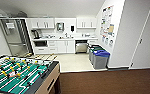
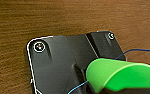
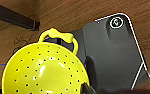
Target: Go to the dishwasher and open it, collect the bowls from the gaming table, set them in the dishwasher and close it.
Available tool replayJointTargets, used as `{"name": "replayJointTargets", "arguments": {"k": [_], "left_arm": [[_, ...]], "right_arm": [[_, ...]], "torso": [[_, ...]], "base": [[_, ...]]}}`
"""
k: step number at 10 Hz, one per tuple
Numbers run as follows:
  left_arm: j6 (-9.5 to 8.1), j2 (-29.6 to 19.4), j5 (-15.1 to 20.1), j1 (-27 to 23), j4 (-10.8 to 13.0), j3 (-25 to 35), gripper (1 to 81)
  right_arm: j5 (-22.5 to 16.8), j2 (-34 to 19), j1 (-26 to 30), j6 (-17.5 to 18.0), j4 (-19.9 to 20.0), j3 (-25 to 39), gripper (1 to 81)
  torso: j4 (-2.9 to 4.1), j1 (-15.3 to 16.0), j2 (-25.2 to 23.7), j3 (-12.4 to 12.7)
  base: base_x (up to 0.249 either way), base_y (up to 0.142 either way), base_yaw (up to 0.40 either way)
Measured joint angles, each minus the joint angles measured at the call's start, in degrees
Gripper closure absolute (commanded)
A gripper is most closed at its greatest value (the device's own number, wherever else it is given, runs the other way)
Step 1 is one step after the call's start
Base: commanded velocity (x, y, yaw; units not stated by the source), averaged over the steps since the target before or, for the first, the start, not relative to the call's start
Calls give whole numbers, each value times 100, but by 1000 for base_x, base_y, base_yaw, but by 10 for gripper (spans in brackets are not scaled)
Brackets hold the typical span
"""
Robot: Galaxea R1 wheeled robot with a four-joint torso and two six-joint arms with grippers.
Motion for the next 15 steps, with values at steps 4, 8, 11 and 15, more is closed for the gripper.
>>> {"name": "replayJointTargets", "arguments": {"k": [4, 8, 11, 15], "left_arm": [[-15, 182, -16, 13, 0, -166, 811], [-15, 173, -16, 16, 0, -174, 811], [-15, 166, -27, 20, 0, -173, 811], [-17, -49, -39, 38, -2, -166, 811]], "right_arm": [[-16, 79, 1, -1, 0, -189, 811], [-17, 162, 1, -1, 0, -274, 811], [-13, 151, 0, -1, 0, -278, 811], [11, -183, -20, 0, 2, -291, 811]], "torso": [[0, 0, 0, 0], [0, -1, 0, 0], [0, -1, 0, 0], [0, 2, 0, 0]], "base": [[135, 0, 0], [149, 0, 0], [153, 0, 0], [153, 0, 0]]}}
